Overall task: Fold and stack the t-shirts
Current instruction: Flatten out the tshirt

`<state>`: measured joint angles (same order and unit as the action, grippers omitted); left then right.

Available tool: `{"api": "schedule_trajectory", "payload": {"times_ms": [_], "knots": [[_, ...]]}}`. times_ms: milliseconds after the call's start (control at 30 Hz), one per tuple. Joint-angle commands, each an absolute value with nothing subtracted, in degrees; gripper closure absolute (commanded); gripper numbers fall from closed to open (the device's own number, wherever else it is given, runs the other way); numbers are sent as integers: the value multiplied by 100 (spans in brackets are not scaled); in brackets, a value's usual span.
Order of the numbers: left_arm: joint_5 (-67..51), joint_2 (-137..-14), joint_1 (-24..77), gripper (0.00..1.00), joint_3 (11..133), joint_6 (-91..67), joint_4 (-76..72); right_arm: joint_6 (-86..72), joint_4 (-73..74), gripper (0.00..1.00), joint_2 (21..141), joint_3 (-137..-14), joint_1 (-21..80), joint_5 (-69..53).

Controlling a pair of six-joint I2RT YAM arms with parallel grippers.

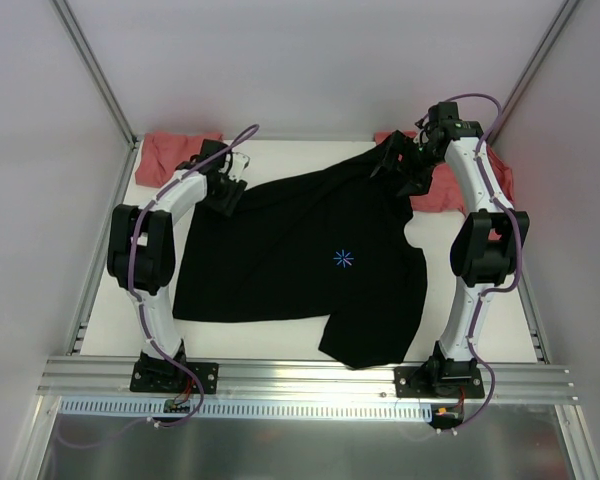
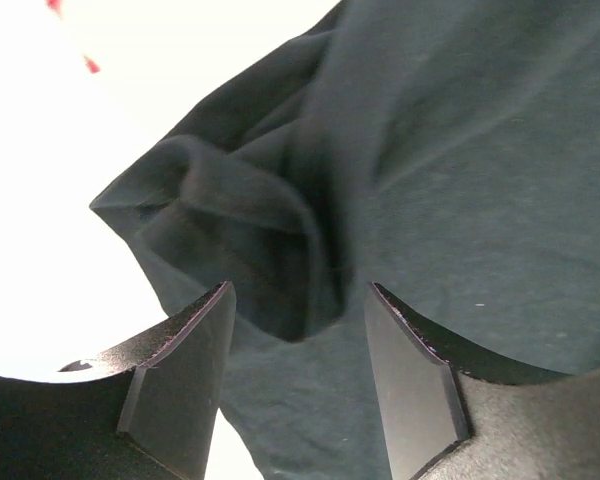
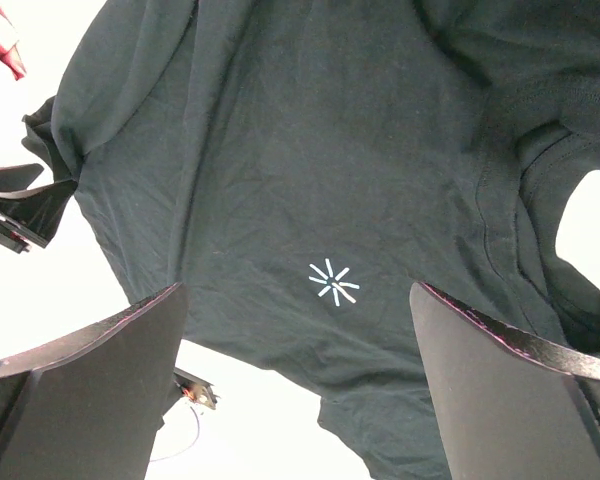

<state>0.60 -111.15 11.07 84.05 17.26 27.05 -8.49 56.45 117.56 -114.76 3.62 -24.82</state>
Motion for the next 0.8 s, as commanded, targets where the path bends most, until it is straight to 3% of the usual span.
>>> {"api": "schedule_trajectory", "payload": {"times_ms": [0, 100, 133, 267, 367, 767], "knots": [[255, -11065, 976, 45, 8464, 1653, 2646, -765, 5827, 1, 11417, -11566, 325, -2487], [211, -11083, 932, 52, 8481, 1635, 2646, -756, 5853, 1, 11417, -11575, 325, -2470], [194, -11092, 932, 64, 8499, 1617, 2646, -747, 5862, 1, 11417, -11584, 325, -2461], [132, -11171, 923, 94, 8578, 1547, 2716, -730, 5889, 0, 11417, -11601, 325, -2461], [79, -11171, 932, 100, 8613, 1512, 2716, -712, 5924, 0, 11417, -11637, 316, -2426], [570, -10881, 923, 100, 8956, 1257, 2444, -712, 5924, 1, 11435, -11593, 308, -2443]]}}
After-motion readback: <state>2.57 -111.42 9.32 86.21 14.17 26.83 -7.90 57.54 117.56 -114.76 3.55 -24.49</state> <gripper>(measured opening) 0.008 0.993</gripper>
